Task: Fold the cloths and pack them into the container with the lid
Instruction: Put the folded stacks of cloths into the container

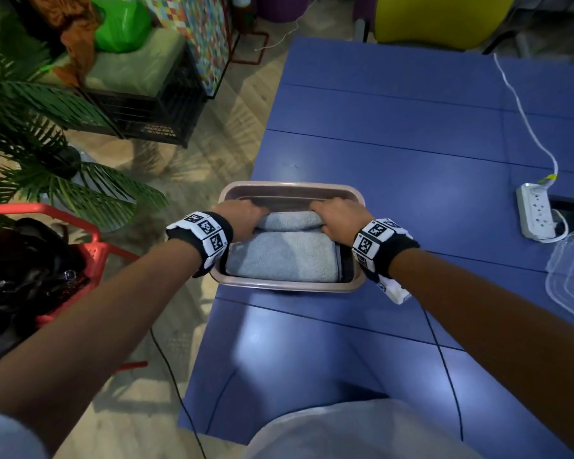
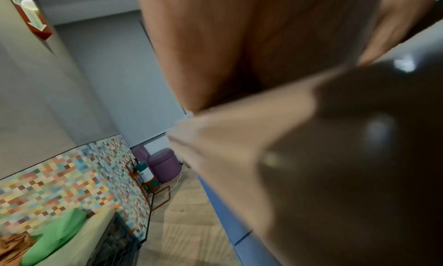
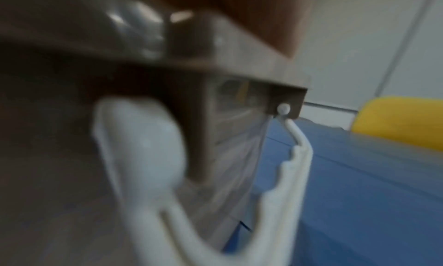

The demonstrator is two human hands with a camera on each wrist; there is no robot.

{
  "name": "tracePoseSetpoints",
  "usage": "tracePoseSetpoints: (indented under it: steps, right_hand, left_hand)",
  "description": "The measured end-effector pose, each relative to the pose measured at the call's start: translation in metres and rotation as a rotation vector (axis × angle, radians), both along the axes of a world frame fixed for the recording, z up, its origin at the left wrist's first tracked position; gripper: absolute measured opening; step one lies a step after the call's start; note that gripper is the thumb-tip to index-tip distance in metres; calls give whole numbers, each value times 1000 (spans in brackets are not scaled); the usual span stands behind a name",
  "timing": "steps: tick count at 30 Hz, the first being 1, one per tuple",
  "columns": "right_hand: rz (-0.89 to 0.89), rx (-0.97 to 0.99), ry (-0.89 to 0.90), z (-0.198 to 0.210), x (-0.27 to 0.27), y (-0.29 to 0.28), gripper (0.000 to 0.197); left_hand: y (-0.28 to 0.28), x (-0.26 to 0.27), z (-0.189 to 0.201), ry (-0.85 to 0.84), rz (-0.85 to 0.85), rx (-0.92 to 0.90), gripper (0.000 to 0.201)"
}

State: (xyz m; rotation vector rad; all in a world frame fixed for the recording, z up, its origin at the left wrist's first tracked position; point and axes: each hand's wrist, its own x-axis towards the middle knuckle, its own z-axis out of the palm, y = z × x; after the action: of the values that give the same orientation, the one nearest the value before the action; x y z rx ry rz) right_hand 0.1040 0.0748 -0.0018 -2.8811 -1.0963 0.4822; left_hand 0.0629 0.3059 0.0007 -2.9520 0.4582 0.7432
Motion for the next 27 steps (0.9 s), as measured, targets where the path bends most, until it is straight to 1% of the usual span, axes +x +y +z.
tracePoseSetpoints:
  steps: [3, 6, 8, 11, 13, 15, 17, 18, 19, 20, 21, 23, 24, 25, 27]
  right_hand:
    - [1, -51, -7, -2, 9, 4, 35]
    - [49, -171, -1, -6, 12, 6, 25]
    - [58, -207, 8, -9, 13, 7, 22]
    - [57, -195, 40, -5, 15, 7, 33]
    - [26, -191, 91, 3, 15, 7, 40]
    - [-29, -122, 129, 18, 13, 3, 40]
    - [-63, 35, 110, 35, 8, -7, 35]
    - [-45, 142, 85, 43, 3, -13, 31]
    - [0, 240, 83, 48, -4, -17, 26]
    - [65, 306, 127, 52, -11, -21, 21]
    - [142, 323, 218, 54, -20, -24, 17]
    - [257, 224, 381, 46, -36, -28, 16]
    - [276, 165, 401, 38, -42, -29, 22]
    - [269, 132, 381, 30, -46, -30, 31]
    - [209, 129, 322, 18, -50, -32, 52]
  left_hand:
    - [2, 6, -4, 49, -25, 67, 27]
    - [-3, 6, -4, 124, -41, 122, 37]
    - [-4, 6, -6, 134, -20, 108, 41]
    - [-4, 7, -2, 75, 60, 48, 35]
    - [-4, 6, 7, 35, 116, -1, 36]
    - [-2, 4, 21, -42, 145, -47, 35]
    - [1, -2, 36, -156, 144, -121, 30]
    - [3, -8, 43, -184, 124, -164, 27]
    - [4, -15, 48, -168, 82, -203, 25]
    - [4, -22, 53, -102, 30, -239, 25]
    - [3, -28, 54, 2, -19, -260, 26]
    - [1, -39, 47, 187, -108, -214, 34]
    - [0, -43, 40, 225, -143, -166, 40]
    - [1, -45, 31, 226, -158, -133, 45]
    - [4, -48, 19, 189, -151, -128, 58]
